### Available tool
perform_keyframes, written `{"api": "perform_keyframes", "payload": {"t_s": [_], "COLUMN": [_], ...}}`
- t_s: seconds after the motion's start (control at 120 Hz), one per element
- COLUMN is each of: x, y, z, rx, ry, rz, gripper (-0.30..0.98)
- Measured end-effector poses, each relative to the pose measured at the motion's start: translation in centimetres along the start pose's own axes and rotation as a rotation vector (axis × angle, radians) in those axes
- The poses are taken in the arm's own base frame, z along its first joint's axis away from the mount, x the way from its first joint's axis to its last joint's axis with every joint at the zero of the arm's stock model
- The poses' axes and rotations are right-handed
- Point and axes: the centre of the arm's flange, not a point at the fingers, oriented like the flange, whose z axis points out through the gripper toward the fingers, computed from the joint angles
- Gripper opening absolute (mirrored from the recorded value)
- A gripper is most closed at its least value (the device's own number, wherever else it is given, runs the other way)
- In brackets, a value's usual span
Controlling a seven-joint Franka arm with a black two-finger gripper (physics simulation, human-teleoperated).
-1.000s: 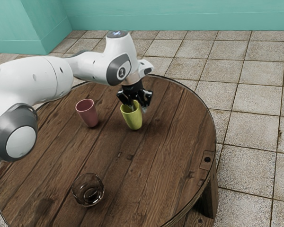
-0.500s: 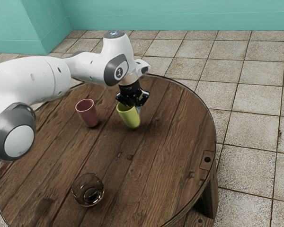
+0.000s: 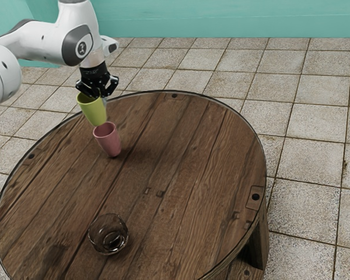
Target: Place the right cup onto the left cup
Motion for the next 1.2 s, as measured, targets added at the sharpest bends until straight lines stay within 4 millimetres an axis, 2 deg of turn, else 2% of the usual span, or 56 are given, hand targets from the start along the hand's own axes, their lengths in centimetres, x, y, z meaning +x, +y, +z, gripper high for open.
{"api": "perform_keyframes", "payload": {"t_s": [0.125,0.342,0.608,0.775,0.892,0.958,1.042,1.075,1.125,1.2], "x": [0.0,0.3,0.6,0.7,0.8,1.0,1.5,1.3,-0.3,-4.6], "y": [0.0,0.4,0.8,1.0,1.0,0.9,0.8,1.1,2.7,6.3], "z": [0.4,3.6,4.8,4.8,4.4,2.9,-1.3,-4.1,-8.7,-14.0], "rx": [0.014,0.013,-0.005,-0.02,-0.029,-0.042,-0.068,-0.084,-0.12,-0.162], "ry": [-0.012,-0.058,-0.062,-0.059,-0.051,-0.03,0.023,0.054,0.092,0.12], "rz": [-0.009,-0.039,-0.062,-0.071,-0.075,-0.077,-0.073,-0.047,0.047,0.229], "gripper": [-0.1,-0.1,-0.1,0.27,0.44,0.5,0.56,0.58,0.6,0.62]}}
